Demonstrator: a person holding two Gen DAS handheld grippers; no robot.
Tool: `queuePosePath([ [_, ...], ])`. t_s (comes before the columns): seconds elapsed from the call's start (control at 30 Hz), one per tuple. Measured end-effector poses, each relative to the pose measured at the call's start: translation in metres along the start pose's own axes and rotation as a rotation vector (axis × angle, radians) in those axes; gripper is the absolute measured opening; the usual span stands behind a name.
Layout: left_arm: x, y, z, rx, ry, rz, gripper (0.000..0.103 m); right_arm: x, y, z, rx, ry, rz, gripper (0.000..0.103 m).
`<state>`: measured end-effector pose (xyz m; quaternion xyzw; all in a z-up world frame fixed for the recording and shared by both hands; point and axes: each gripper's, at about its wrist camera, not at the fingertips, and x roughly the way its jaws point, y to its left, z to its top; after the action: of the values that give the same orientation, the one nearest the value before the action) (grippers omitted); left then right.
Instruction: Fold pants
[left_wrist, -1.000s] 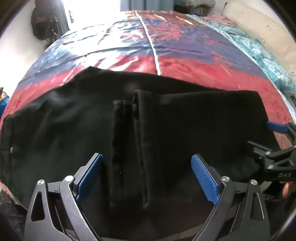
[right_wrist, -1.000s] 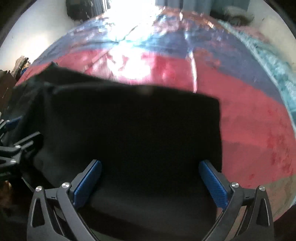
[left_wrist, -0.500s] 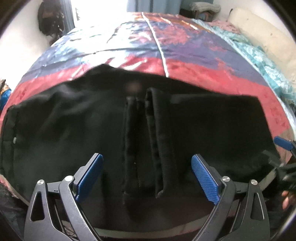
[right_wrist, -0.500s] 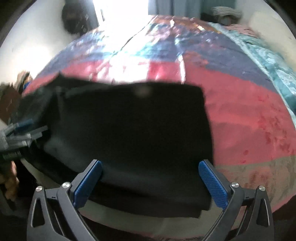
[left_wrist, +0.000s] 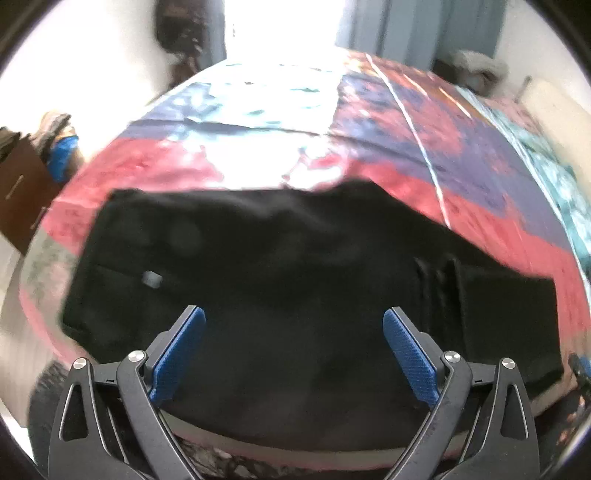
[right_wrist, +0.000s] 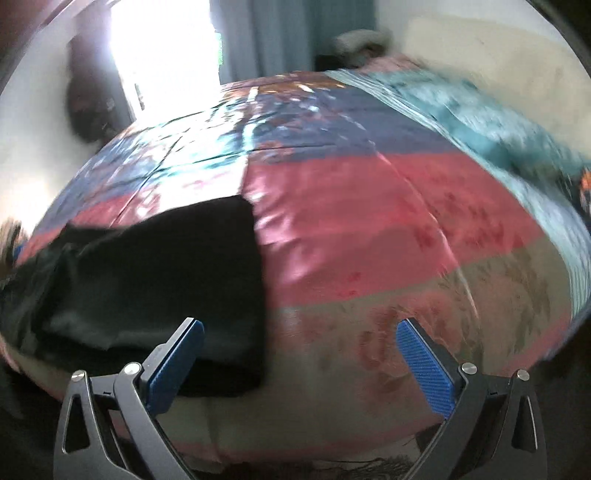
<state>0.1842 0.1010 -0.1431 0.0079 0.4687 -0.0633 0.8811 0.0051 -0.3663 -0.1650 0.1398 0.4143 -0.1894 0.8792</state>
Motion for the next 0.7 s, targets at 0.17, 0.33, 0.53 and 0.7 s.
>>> queuePosePath([
  [0.17, -0.005, 0.048, 0.022, -0.102, -0.029, 0.020, 0.098, 0.007, -0.019, 0.000, 0.064, 0.015, -0.026, 0.103],
  [0.33, -0.001, 0.092, 0.032, -0.169, -0.010, 0.063, 0.098, 0.017, -0.019, -0.006, 0.066, 0.060, -0.013, 0.103],
  [0.53, 0.012, 0.160, 0.048, -0.344, 0.085, 0.056, 0.098, 0.009, -0.025, -0.006, 0.085, 0.033, -0.003, 0.103],
  [0.7, 0.032, 0.198, 0.045, -0.476, 0.152, -0.043, 0.098, 0.014, -0.017, -0.007, 0.055, 0.060, 0.004, 0.103],
])
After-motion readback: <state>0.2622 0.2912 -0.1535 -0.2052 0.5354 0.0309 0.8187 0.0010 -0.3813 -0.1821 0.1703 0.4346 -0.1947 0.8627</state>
